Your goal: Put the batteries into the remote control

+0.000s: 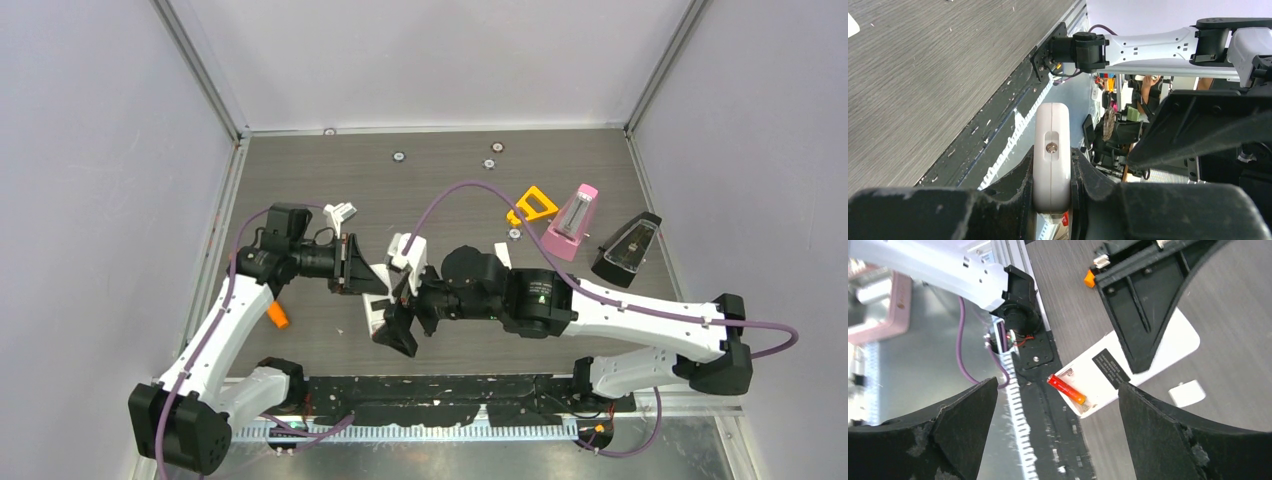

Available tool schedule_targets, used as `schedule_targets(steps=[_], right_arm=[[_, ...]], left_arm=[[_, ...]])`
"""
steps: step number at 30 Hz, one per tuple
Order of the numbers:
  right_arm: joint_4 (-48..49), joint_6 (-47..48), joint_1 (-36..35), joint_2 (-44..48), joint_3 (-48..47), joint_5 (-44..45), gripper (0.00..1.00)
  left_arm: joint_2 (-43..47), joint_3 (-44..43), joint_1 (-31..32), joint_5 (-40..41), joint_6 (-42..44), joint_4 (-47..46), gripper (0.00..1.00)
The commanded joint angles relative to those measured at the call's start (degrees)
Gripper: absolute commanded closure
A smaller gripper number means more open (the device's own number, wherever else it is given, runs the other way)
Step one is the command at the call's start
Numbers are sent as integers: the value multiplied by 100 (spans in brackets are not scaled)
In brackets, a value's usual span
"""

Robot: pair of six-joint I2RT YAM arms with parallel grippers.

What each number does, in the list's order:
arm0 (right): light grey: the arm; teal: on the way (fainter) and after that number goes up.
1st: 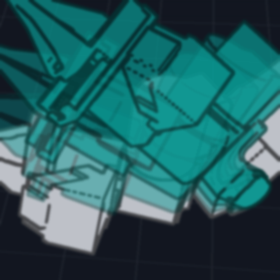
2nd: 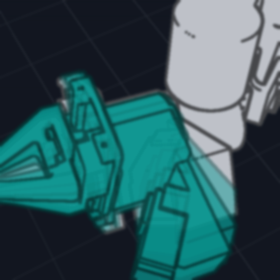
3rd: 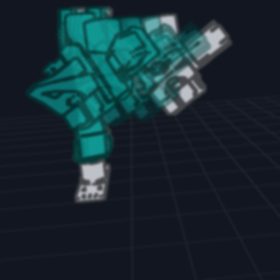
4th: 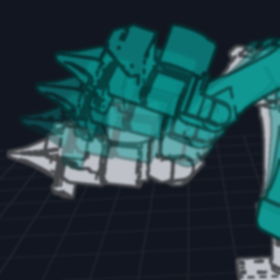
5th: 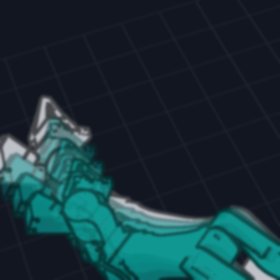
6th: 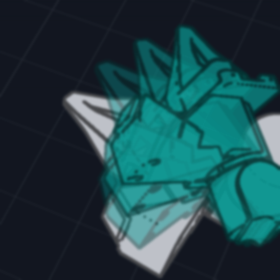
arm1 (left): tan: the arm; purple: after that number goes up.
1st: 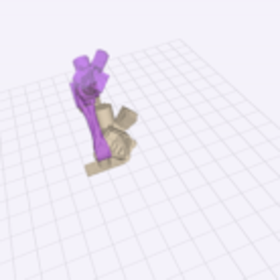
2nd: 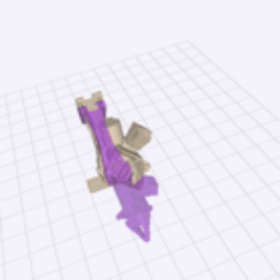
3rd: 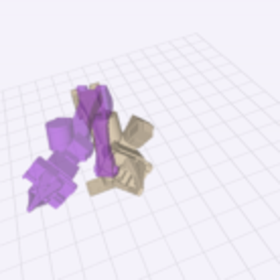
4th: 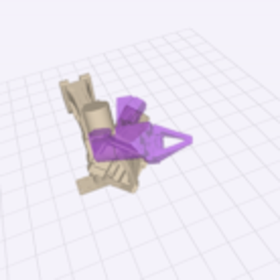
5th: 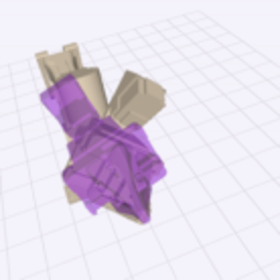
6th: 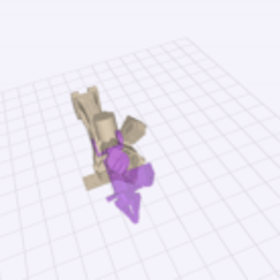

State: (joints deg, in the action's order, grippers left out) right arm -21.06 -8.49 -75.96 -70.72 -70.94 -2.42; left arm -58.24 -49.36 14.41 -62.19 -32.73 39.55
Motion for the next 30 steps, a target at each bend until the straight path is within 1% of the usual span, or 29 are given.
schedule_targets(steps=[1, 2, 8, 12, 14, 17, 18, 20, 30], right_arm=[[-30, -1725, 356, 92, -54, -33, 5], [-19, -2047, 442, 101, 0, -58, 5], [-18, -2988, 667, 123, 285, 47, 5], [26, -3633, 785, 159, 642, 416, 4], [119, -3739, 800, 225, 857, 597, 1], [204, -3759, 802, 280, 957, 724, 6], [204, -3772, 802, 278, 987, 764, 10], [204, -3785, 802, 281, 1044, 781, 15], [337, -3869, 802, 301, 1244, 792, 20]], left_arm=[[39, 53, 18, -285, -227, -323, 100], [48, 60, 18, -291, -245, -344, 100], [77, 67, 18, -301, -265, -384, 100], [116, 58, 18, -284, -284, -467, 100], [148, 65, 18, -266, -320, -546, 100], [159, 75, 18, -252, -427, -696, 100], [152, 80, 18, -249, -460, -741, 100], [140, 68, 18, -257, -539, -829, 100], [72, 87, 18, -193, -688, -973, 100]])
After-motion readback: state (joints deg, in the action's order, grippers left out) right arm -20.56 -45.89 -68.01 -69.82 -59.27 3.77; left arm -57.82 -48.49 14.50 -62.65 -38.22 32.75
